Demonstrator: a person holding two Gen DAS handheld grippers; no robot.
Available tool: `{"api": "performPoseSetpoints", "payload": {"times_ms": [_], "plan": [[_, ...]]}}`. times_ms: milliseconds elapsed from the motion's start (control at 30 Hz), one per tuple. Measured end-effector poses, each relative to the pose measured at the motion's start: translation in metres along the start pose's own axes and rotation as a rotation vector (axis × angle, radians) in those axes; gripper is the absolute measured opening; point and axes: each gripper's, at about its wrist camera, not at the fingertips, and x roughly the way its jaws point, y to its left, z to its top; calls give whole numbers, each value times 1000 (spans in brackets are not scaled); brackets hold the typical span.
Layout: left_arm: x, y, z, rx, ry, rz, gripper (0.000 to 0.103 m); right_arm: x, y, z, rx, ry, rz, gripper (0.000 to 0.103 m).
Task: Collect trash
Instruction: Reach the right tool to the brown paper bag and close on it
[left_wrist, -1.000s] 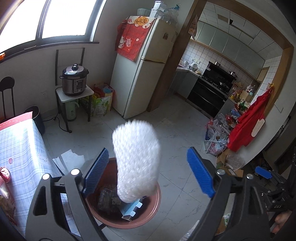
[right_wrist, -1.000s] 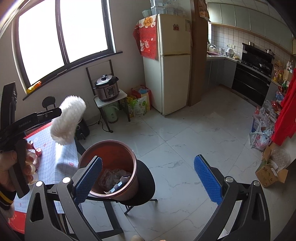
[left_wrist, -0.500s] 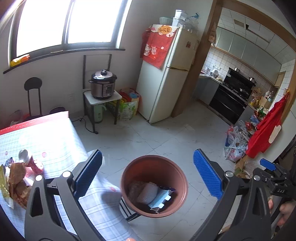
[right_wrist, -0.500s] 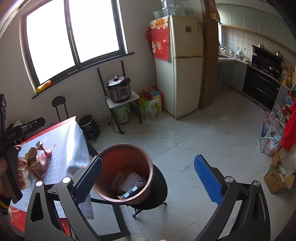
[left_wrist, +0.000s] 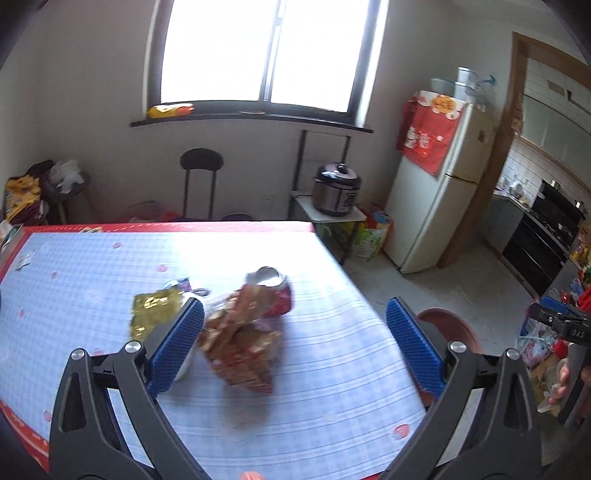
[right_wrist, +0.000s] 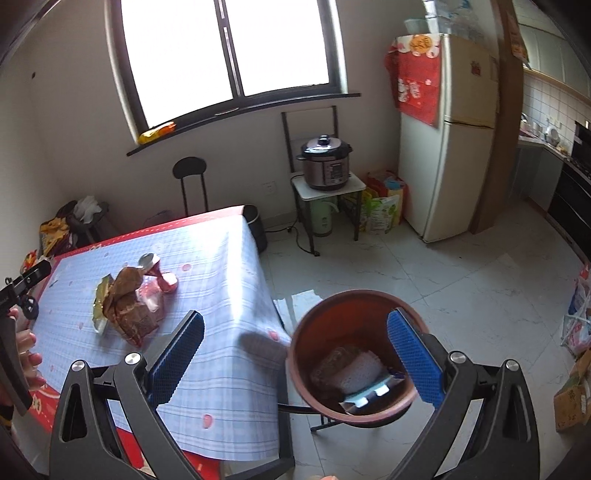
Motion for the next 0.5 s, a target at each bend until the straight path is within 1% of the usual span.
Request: {"api": "performPoseSetpoints", "payload": {"times_ms": [167, 267, 333, 400, 500], "plan": [[-27, 119, -23, -133, -7, 157, 97, 38, 83, 3, -91, 38, 80, 97], [-40, 177, -41, -190, -19, 226, 97, 63, 135, -1, -159, 60, 114, 97], [-42, 209, -50, -218, -2, 248, 97, 81, 170, -5, -206, 77, 148, 97], [-41, 232, -59, -236, 14, 265, 97, 99, 204, -11, -249, 91, 168, 97], [-36, 264, -73, -264, 41, 261, 97, 127, 248, -17, -285, 113, 182, 97]]}}
